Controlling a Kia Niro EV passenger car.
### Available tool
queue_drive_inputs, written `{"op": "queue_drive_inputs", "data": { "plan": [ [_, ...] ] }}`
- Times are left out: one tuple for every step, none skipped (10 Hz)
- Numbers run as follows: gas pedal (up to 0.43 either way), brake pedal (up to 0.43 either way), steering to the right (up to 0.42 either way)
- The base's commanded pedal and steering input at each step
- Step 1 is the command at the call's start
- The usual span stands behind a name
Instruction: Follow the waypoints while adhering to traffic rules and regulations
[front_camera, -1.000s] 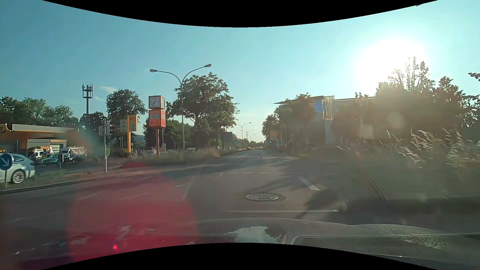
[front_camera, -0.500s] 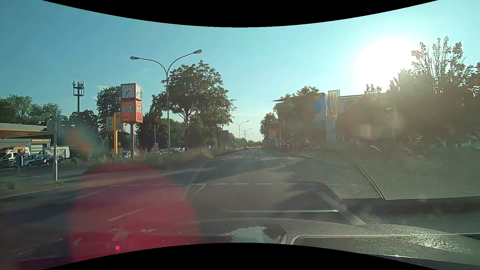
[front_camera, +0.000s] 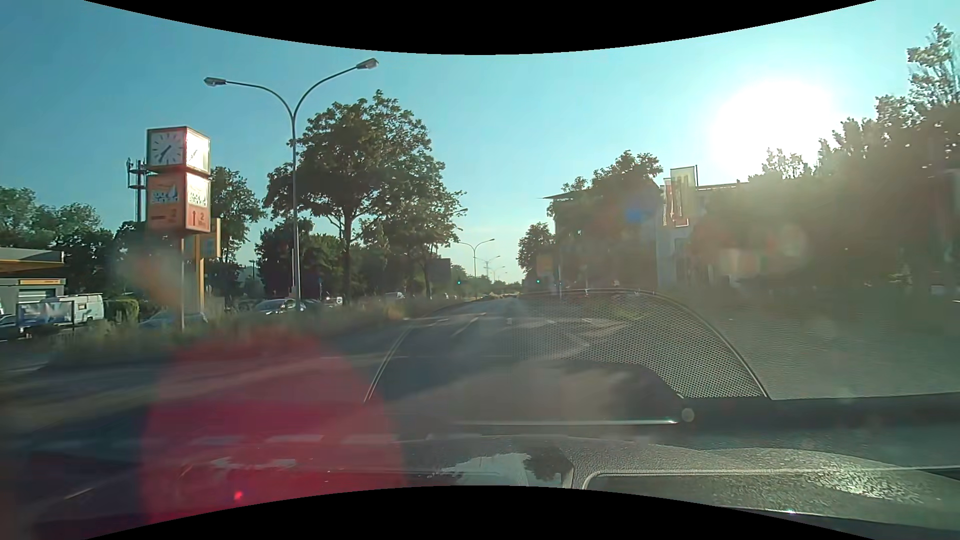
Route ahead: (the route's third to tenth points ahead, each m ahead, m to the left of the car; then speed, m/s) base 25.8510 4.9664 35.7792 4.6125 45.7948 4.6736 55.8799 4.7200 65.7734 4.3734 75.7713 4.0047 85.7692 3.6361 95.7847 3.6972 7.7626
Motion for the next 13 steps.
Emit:
{"op": "queue_drive_inputs", "data": {
  "plan": [
    [0.169,0.0,0.006],
    [0.169,0.0,0.005],
    [0.157,0.0,0.005],
    [0.15,0.0,0.004],
    [0.13,0.0,0.004],
    [0.087,0.0,0.004],
    [0.087,0.0,0.004],
    [0.087,0.0,0.004],
    [0.087,0.0,0.004],
    [0.087,0.0,0.003],
    [0.087,0.0,0.003],
    [0.087,0.0,0.003],
    [0.087,0.0,0.003]
  ]
}}
